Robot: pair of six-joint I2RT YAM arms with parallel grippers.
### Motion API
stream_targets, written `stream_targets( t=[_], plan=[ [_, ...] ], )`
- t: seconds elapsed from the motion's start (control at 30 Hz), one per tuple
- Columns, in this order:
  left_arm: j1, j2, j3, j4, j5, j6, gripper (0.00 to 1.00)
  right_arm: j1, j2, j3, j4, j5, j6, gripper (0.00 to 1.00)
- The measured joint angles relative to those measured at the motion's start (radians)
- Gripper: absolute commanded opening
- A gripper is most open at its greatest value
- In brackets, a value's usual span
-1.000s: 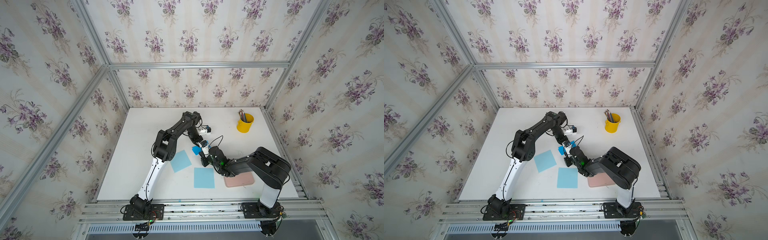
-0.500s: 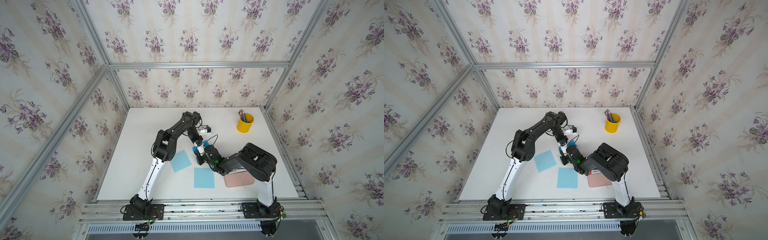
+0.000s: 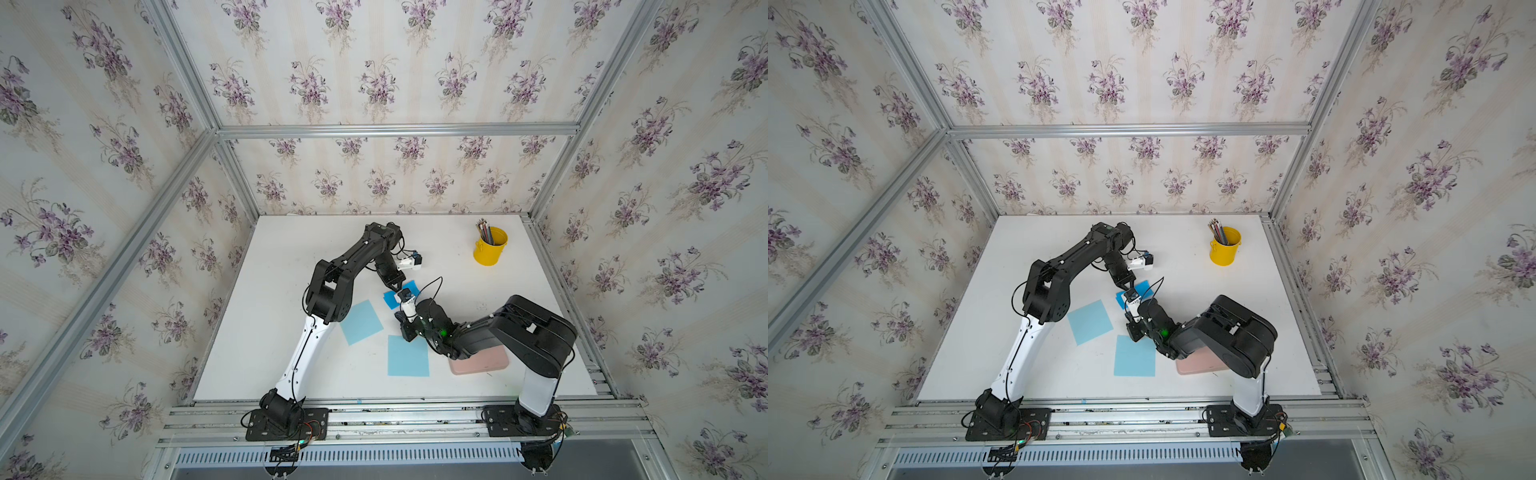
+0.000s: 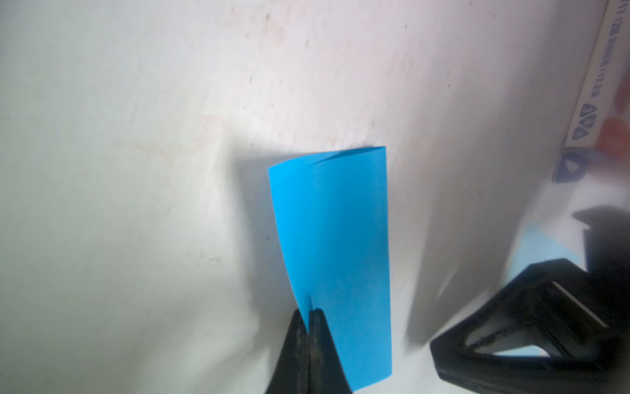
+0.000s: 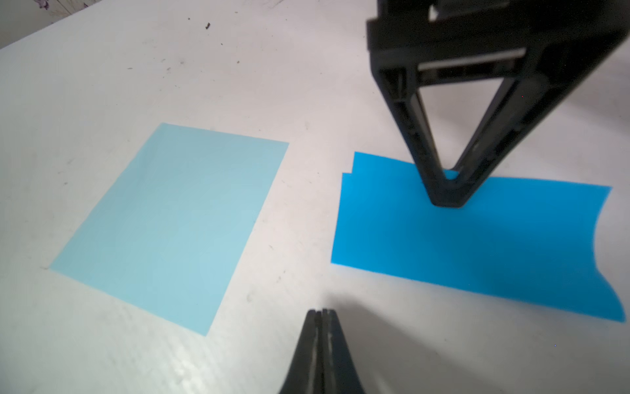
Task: Fold the square paper along the opposite sides
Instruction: Smooth out the paper at the center of the board.
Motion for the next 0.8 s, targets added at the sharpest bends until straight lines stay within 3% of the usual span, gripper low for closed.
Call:
stream_targets(
  t=[0.13,0.3,0.5,0.8],
  plan=[
    [0.0,0.0,0.0,0.0,0.0,0.0,0.0,-0.074,-0.035,0.052,-0.004,0.019,-0.024,0.0],
    [-0.003,0.0,0.001,0.0,0.0,0.0,0.0,-0.18,0.06,0.135,0.002,0.029,0.014,0.0],
    [-0.003,0.0,0.001,0.0,0.0,0.0,0.0,-0.217,0.148,0.176,-0.013,0.004,0.096,0.0],
    [0.004,0.0,0.002,0.002,0.0,0.0,0.0,-0.224,0.146,0.145,-0.036,0.039,0.15,0.0]
  ],
)
